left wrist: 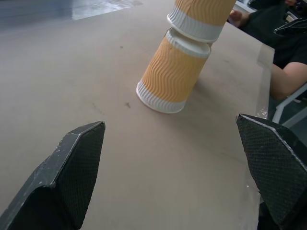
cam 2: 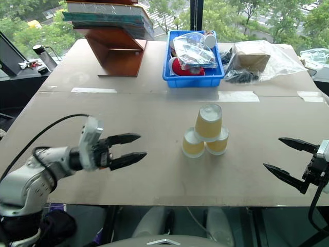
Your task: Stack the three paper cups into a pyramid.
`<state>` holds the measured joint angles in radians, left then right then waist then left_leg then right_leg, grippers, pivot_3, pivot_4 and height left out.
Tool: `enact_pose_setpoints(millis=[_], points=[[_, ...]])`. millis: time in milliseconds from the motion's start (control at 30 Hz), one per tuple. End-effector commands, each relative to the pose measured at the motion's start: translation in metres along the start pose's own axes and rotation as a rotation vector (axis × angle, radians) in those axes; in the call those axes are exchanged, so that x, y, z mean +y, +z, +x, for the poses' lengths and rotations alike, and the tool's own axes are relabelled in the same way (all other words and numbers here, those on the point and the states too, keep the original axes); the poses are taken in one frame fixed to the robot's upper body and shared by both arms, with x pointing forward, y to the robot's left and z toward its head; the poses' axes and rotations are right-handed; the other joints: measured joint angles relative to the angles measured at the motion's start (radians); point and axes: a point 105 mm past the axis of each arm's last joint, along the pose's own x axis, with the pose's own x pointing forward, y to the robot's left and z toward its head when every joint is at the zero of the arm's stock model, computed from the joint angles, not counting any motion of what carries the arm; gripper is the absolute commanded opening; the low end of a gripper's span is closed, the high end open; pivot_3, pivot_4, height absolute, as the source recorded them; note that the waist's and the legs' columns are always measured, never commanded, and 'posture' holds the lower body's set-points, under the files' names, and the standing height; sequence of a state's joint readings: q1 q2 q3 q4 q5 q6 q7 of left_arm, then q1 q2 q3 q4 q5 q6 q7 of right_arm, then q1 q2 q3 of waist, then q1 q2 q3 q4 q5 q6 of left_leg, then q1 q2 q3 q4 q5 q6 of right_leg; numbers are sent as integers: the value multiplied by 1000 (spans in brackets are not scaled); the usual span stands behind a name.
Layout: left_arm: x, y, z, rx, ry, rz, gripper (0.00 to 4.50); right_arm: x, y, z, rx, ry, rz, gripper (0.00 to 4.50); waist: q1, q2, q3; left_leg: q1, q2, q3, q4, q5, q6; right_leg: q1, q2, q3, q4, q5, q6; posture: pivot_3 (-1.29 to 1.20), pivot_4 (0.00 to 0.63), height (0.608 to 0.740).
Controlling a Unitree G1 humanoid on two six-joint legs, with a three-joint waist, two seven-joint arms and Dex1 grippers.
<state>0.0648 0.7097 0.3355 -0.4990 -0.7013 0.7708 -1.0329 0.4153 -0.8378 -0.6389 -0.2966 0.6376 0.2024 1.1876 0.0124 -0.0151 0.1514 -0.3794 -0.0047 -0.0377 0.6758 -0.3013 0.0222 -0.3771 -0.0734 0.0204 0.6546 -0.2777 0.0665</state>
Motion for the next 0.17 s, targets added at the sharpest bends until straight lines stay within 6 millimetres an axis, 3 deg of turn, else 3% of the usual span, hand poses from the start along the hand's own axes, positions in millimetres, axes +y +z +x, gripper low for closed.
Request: enact_pose_setpoints(millis=[33, 167], points=[[-3, 5, -10, -30, 48, 39, 4486, -3, -1, -11, 43, -1, -47, 4500, 3, 0, 0, 0, 0, 0, 0, 0, 0, 0, 0, 0, 0, 0, 0, 0, 150, 740], [-6, -2, -15, -30, 83, 17, 4486, -8, -3, -15, 47, -11, -30, 4500, 1, 0, 0, 0, 0, 1, 0, 0, 0, 0, 0, 0, -1, 0, 0, 0, 150, 740]])
